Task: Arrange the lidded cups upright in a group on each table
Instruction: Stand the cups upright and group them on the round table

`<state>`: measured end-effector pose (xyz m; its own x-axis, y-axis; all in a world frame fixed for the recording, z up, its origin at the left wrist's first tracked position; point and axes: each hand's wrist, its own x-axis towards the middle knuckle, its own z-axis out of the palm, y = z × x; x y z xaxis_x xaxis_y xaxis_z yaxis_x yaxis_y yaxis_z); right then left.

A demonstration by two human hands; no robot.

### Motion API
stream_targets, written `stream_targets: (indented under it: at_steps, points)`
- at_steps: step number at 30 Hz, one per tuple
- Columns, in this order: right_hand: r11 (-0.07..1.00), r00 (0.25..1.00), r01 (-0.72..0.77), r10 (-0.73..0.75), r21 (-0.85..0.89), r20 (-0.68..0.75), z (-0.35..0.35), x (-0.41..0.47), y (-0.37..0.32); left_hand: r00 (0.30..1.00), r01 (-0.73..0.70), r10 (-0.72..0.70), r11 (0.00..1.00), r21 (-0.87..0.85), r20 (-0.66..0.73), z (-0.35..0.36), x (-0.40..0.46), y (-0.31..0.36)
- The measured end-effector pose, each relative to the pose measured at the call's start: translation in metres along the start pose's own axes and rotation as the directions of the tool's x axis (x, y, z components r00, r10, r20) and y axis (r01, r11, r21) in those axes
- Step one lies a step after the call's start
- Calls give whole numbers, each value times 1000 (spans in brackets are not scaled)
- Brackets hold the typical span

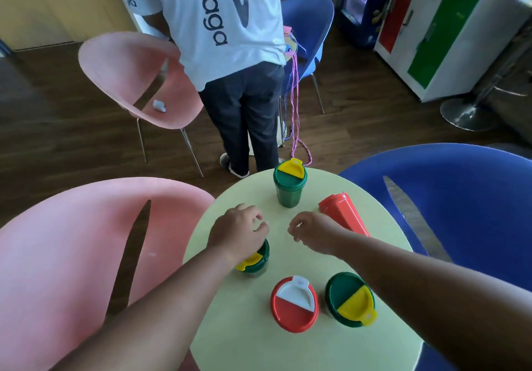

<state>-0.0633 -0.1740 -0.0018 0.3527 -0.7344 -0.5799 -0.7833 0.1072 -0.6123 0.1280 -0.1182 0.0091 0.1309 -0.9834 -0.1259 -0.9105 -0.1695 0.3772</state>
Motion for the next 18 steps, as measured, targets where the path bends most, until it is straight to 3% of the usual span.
stream_targets:
  at_steps: [4, 8, 12, 15, 18]
  points:
    - [994, 958, -43, 69, 99, -278, -46, -17, 31, 986, -111, 127, 984, -143, 107, 14, 12, 57]
    - [987, 914, -129, 155, 95, -374, -75, -16, 66, 949, 41, 50, 960, -276, 313, 40, 32, 101]
    - [972, 917, -226, 235, 68, -321, -86, -1, 97, 895, 219, -81, 937, -273, 439, 75, 59, 125]
    - [956, 940, -287, 294, 64, -174, -83, 9, 110, 857, 405, -186, 820, -405, 480, 98, 75, 136]
    - [963, 959, -266, 268, 32, -89, -75, 16, 117, 832, 495, -231, 720, -487, 504, 116, 86, 140]
